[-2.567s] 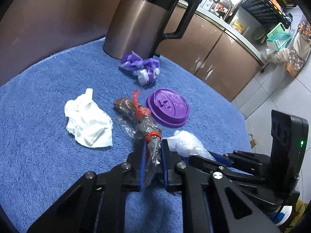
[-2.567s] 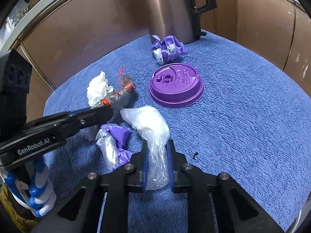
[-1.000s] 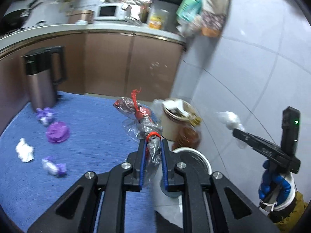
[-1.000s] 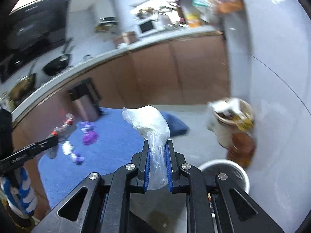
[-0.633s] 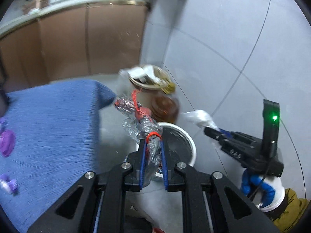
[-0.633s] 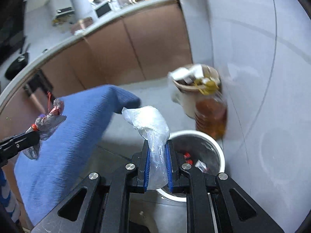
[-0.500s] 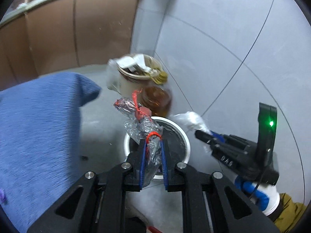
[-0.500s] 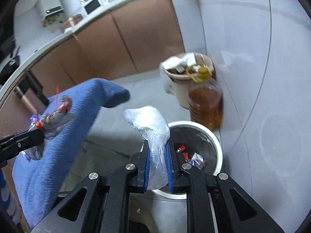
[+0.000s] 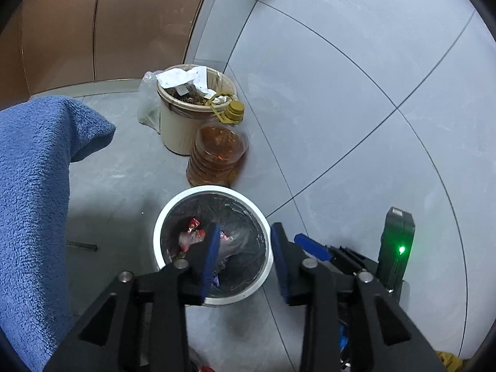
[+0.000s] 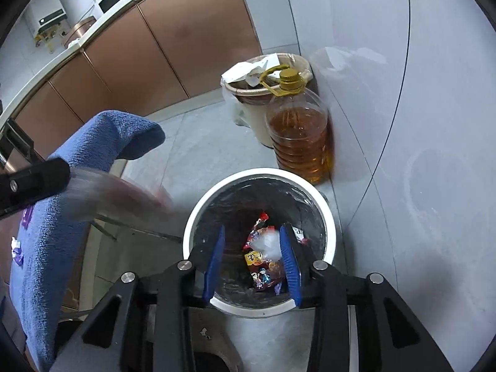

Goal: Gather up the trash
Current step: 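Carry both plastics over the bin and open both grippers, then return both tools to the purple lid and wrappers on the towel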

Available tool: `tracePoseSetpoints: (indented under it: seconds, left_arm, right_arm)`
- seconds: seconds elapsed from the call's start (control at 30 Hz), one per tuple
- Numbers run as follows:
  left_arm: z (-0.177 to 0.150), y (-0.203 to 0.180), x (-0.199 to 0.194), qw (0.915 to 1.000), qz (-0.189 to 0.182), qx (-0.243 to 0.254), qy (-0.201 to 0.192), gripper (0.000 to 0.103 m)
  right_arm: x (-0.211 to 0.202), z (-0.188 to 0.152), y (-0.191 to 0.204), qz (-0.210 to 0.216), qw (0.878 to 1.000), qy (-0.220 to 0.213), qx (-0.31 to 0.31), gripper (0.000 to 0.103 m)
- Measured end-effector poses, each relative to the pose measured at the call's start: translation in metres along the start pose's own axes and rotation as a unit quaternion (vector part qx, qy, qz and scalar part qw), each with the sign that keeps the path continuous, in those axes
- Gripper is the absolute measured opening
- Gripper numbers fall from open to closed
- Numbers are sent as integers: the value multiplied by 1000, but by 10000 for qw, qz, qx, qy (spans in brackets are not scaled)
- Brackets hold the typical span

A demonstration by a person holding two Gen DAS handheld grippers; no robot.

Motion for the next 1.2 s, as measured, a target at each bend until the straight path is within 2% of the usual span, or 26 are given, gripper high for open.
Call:
tracePoseSetpoints:
  seconds: [0.23, 0.43, 0.6, 0.73, 0.8, 0.93, 1.03, 1.1, 1.13, 1.2]
  left_arm:
    - [4, 3, -30, 9994, 85, -29, -321, 34]
    - [0, 11, -79, 9966, 338, -40, -754, 33]
    - [-11, 20, -132, 9912, 549, -102, -1202, 34]
    - [-22, 27, -180, 9833, 824, -116, -1621, 36]
    - [-28, 30, -207, 9770, 973, -141, -1891, 46]
    - [-44, 34, -262, 9621, 1291, -187, -2393, 48]
    - [-59, 37, -303, 9474, 1579, -267, -2771, 51]
    - [-72, 38, -334, 9349, 1781, -329, -3051, 53]
    - [-81, 38, -352, 9260, 1934, -356, -3222, 53]
    - [-93, 40, -376, 9133, 2167, -389, -3427, 53]
  right_arm:
    - [-7, 2, 9, 6, 9999, -81, -106, 40]
    - [-29, 9, 26, 107, 9992, -300, -244, 40]
    - [-61, 17, 51, 283, 9970, -584, -432, 41]
    - [-96, 24, 77, 464, 9930, -892, -618, 44]
    - [-118, 28, 92, 581, 9896, -1088, -742, 47]
    - [-159, 31, 119, 813, 9819, -1411, -971, 53]
    - [-191, 31, 140, 1026, 9743, -1658, -1127, 61]
    - [-211, 30, 152, 1175, 9688, -1806, -1224, 64]
    - [-223, 29, 159, 1253, 9655, -1890, -1281, 67]
    - [-243, 27, 171, 1389, 9590, -2041, -1389, 78]
Point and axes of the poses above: each gripper's, at about its wrist camera, not at the fingertips, and x roughly the way its jaws point, y to its left, z to its top, the point moved 9 cm from there along x, roughly the way its jaws point, and after that the axes turned 6 degrees about -z, right-handed, at the moved point
